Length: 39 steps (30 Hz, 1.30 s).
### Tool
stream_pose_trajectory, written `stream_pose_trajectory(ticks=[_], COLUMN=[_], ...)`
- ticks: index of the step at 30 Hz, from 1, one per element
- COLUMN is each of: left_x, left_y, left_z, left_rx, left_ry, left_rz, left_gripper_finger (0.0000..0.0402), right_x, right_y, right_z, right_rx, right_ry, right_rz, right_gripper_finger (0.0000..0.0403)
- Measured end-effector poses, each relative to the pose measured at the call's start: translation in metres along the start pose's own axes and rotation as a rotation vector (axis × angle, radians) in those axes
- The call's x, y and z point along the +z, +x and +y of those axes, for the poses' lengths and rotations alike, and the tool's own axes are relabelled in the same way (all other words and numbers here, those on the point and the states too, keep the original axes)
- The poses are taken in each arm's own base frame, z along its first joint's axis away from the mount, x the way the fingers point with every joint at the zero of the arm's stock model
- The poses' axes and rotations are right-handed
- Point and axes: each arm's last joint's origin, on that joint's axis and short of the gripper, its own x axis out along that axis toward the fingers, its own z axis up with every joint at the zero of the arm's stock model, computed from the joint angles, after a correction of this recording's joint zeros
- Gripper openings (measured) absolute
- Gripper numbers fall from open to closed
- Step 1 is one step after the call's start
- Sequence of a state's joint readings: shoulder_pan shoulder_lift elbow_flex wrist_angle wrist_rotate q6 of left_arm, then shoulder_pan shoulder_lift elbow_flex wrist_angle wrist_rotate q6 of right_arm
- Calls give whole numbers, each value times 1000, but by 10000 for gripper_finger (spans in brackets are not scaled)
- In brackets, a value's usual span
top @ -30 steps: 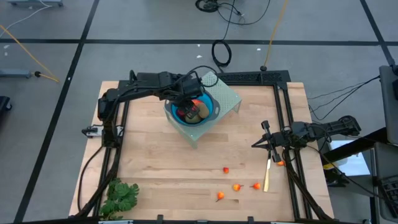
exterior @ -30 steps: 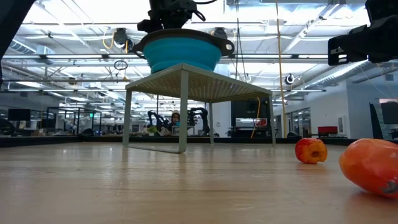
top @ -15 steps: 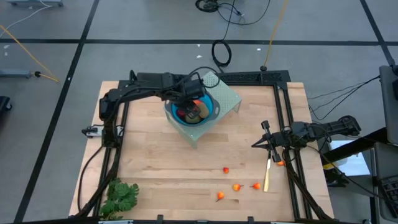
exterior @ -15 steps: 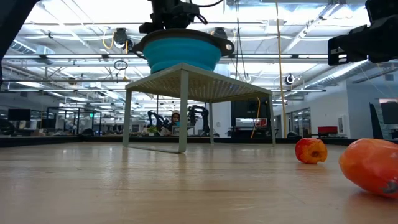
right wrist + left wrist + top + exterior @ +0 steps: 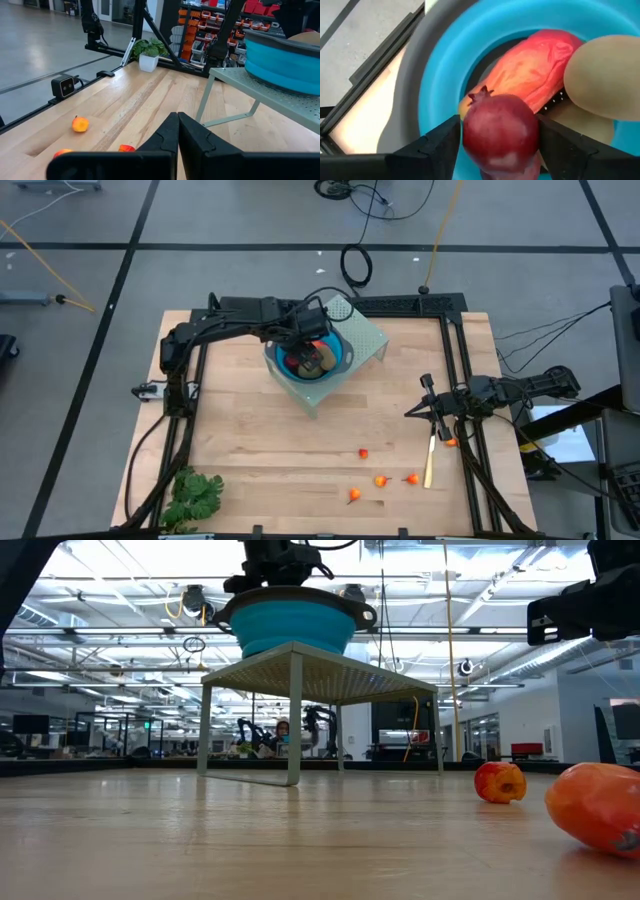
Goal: Pick & Place Fruit
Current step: Put the pomegranate into the collapsible colander on the shelf, then put the peach into the collapsible colander on the shelf
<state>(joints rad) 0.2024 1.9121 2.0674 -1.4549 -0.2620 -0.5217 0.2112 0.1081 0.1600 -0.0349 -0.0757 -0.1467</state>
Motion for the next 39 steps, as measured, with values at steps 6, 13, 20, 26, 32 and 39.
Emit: stream_pose_trajectory(ticks=[6, 13, 20, 26, 32, 39], left_x=[0, -2, -8, -18, -35, -53], left_y=[0, -9, -33, -63, -93, -112], left_z=[0, 5, 16, 26, 26, 18], left_rx=[0, -16, -90, -149, -211, -236], left_ry=[16, 11, -78, -210, -259, -260], left_rz=[0, -14, -50, -121, -199, -237], left_gripper_finger=[296, 335, 340, 325, 296, 272], right_x=[0, 0, 1, 1, 1, 1], right_y=[0, 0, 0, 0, 0, 0], right_z=[0, 0, 0, 0, 0, 0], right_rx=[0, 0, 0, 3, 3, 5], right_ry=[0, 0, 2, 2, 56, 233], right_rz=[0, -1, -7, -9, -9, -9], right_gripper_finger=[0, 0, 0, 0, 0, 0])
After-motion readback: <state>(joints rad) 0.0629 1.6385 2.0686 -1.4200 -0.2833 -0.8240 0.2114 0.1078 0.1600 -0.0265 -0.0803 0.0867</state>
